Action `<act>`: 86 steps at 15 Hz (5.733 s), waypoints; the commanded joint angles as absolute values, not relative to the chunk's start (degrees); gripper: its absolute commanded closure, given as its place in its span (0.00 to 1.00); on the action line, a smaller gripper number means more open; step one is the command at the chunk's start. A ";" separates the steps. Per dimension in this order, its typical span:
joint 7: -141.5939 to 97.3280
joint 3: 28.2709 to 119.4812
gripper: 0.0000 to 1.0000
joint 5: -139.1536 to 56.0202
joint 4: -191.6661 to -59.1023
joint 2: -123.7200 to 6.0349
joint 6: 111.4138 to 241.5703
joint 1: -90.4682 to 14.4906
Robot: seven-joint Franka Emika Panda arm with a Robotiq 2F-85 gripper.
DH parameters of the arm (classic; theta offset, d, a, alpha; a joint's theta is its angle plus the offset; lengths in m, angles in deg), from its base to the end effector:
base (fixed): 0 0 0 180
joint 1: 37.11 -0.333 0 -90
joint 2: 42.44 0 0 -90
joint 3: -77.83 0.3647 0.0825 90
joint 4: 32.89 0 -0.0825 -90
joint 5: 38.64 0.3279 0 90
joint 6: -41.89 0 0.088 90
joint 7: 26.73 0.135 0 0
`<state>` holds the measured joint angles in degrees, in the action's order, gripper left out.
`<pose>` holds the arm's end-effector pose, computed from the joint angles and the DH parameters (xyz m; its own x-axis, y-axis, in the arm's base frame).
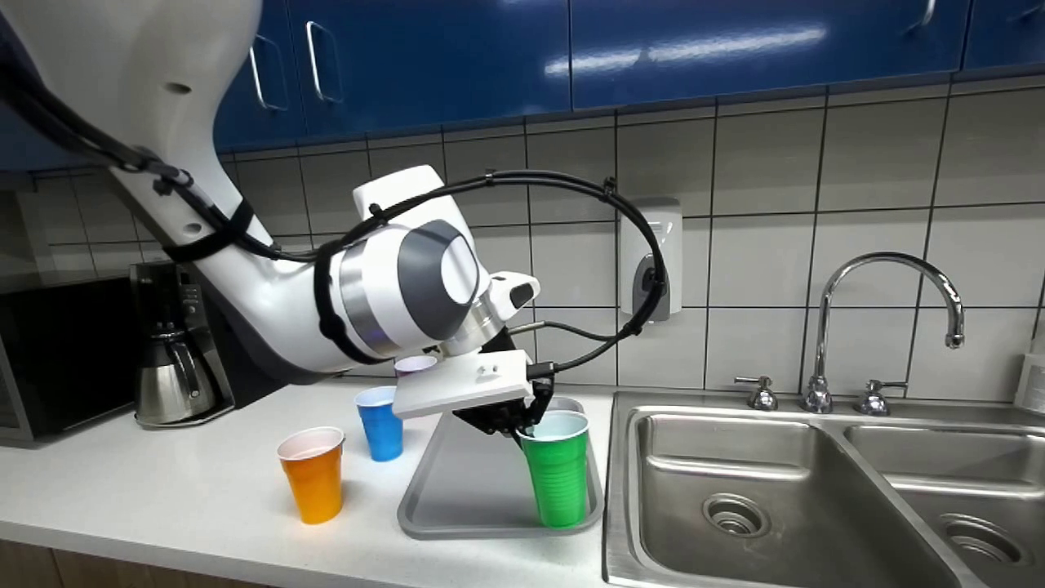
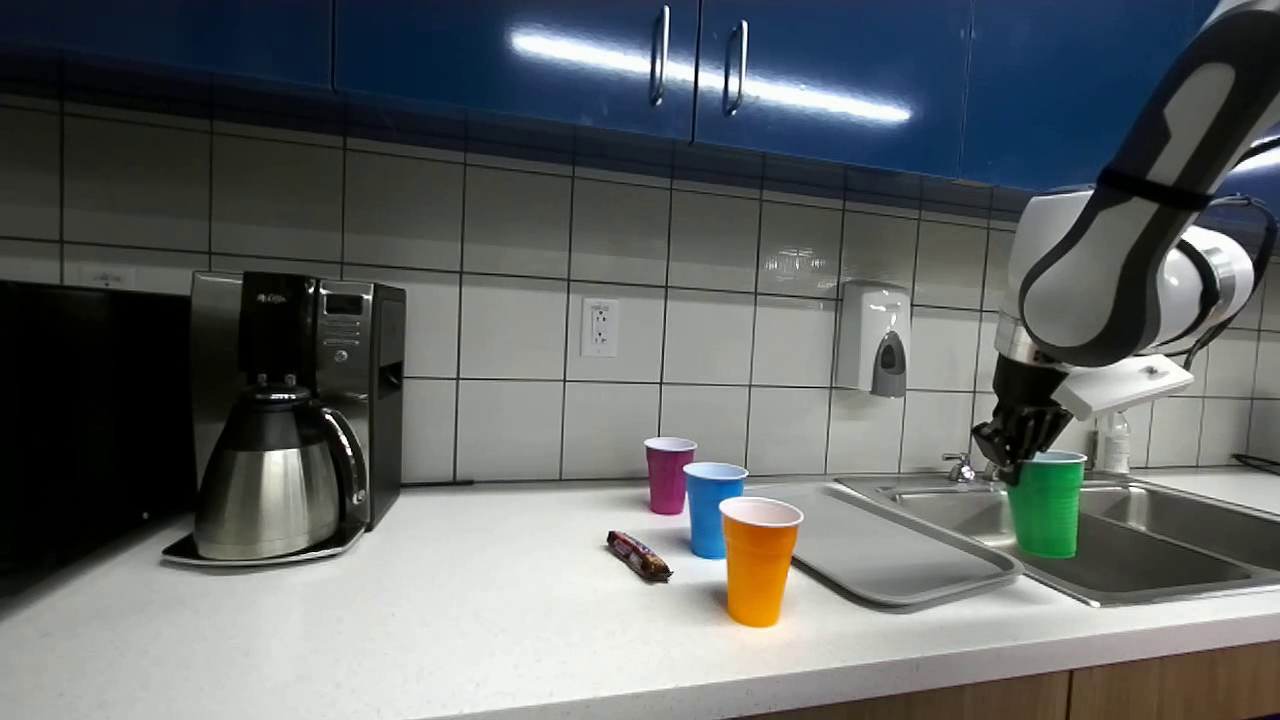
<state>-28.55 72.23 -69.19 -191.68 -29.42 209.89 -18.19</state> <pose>0.3549 -0.1297 0.3863 0.9423 0.1414 0.3033 0.0551 -0.9595 0.2763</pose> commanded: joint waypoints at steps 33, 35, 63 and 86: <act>13.71 72.02 0.99 -112.66 -191.73 -34.63 217.14 -12.25; 16.34 71.90 0.99 -115.15 -191.61 -34.89 217.02 -12.38; 38.91 69.62 0.00 -133.45 -188.80 -39.21 217.19 -13.70; 35.15 69.33 0.00 -126.21 -190.39 -38.10 218.49 -13.65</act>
